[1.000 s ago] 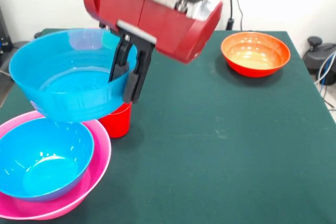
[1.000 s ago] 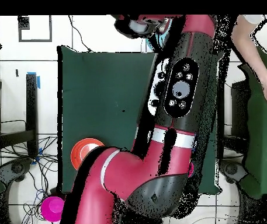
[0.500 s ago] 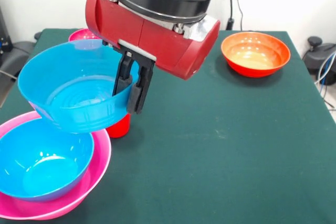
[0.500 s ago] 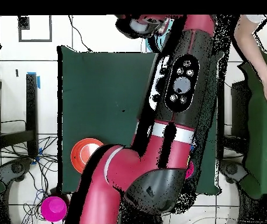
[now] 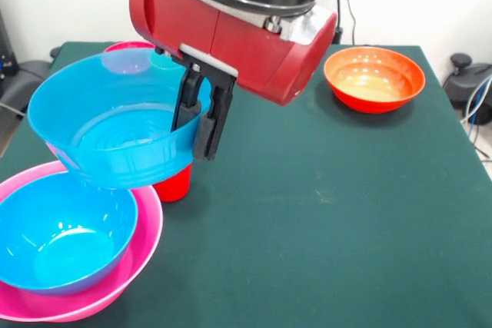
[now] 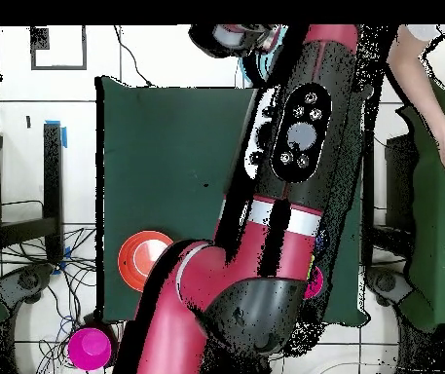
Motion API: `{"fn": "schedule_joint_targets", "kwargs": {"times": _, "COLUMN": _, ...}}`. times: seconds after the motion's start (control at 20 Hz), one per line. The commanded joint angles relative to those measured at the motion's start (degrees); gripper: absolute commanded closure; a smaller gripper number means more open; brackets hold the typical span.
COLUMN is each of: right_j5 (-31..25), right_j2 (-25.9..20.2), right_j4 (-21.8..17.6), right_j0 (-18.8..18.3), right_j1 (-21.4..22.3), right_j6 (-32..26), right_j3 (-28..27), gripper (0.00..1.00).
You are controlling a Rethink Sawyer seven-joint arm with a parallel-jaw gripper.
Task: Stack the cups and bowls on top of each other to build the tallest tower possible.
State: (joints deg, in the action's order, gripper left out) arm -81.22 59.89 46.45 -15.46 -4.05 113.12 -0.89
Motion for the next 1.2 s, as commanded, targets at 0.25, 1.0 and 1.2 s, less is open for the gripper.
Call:
{"fn": "schedule_joint_targets", "kwargs": {"times": 0.25, "right_j5": 4.1, "right_j2": 10.9, "right_j4": 10.1, "right_j0": -3.0, "right_j1": -1.4, "right_j6": -22.4, "right_j3": -1.0, "gripper": 1.00}}
{"fn": "schedule_joint_targets", "kwargs": {"times": 1.0, "right_j5": 6.8, "right_j2": 20.1, "right_j4": 20.2, "right_j0": -4.8, "right_j1": -2.7, "right_j6": -24.4, "right_j3": -0.5, "gripper": 1.00}}
{"fn": "schedule_joint_targets", "kwargs": {"times": 1.2, "right_j5": 7.3, "right_j2": 21.0, "right_j4": 20.9, "right_j0": -4.9, "right_j1": -2.7, "right_j6": -24.2, "right_j3": -0.4, "gripper": 1.00}}
